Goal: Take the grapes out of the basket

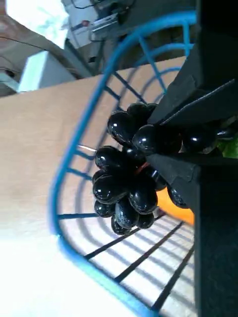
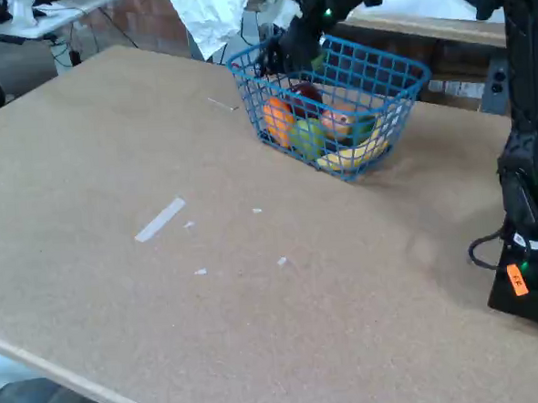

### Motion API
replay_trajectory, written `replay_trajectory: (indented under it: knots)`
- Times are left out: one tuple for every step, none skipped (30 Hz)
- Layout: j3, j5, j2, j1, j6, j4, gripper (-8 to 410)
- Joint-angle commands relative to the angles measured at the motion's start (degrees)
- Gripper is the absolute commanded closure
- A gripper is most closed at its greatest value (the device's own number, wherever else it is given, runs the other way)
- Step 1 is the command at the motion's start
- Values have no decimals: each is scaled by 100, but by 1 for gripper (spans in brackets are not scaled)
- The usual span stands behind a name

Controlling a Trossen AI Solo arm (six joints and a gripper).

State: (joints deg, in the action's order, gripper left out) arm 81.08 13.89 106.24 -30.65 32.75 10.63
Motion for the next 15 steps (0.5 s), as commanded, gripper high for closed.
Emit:
replay_trajectory:
  knots:
    - [0, 234, -317, 4, -264, -179, 403]
    - [0, 236, -396, 4, -267, -188, 403]
    - [0, 236, -461, 11, -260, -190, 403]
    - [0, 236, -527, 17, -264, -190, 403]
    - [0, 236, -595, 31, -282, -186, 403]
    - [0, 238, -664, 42, -306, -186, 403]
    - [0, 286, -732, 57, -345, -184, 403]
    - [0, 385, -802, 70, -448, -181, 403]
    - [0, 525, -868, 83, -544, -175, 403]
    - [0, 684, -927, 103, -643, -170, 403]
    - [0, 841, -981, 127, -743, -160, 403]
    - [0, 977, -1038, 162, -780, -133, 403]
    - [0, 1038, -1084, 210, -809, -114, 403]
    - [0, 1036, -1123, 273, -835, -94, 403]
    - [0, 1036, -1165, 343, -848, -57, 403]
